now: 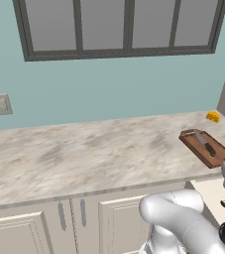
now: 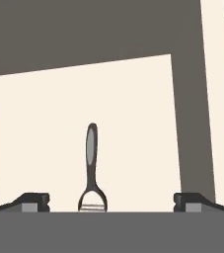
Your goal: Open the drawer on the right and place the cutting tools on the cutting board.
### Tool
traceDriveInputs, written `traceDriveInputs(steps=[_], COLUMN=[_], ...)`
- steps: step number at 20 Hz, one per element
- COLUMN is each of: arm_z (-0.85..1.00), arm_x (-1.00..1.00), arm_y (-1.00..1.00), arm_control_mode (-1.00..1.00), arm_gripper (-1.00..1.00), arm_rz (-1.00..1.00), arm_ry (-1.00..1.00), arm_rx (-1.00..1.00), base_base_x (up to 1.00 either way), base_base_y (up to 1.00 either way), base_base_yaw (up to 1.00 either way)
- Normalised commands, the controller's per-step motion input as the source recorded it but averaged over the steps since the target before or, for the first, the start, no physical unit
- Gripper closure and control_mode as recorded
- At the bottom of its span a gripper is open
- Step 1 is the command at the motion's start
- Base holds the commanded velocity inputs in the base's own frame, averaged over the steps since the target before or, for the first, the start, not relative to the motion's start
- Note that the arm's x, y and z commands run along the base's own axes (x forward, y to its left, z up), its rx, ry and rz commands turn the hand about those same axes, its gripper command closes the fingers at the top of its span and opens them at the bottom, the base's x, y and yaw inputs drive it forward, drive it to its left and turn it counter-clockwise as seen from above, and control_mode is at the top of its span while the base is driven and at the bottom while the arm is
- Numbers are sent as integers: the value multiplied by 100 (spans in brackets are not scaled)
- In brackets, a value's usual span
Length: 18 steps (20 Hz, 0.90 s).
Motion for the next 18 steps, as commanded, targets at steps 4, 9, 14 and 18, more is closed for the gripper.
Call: traceDriveInputs(steps=[4,9,14,18], arm_z=[-56,-33,-21,-28], arm_x=[2,19,29,12], arm_y=[0,-15,-24,-28], arm_control_mode=[-100,-100,-100,-100], arm_gripper=[-100,-100,-100,-100], arm_rz=[0,0,0,0], arm_ry=[7,0,0,0], arm_rx=[0,0,1,3], base_base_x=[0,0,0,0], base_base_y=[0,0,0,0], base_base_yaw=[0,0,0,0])
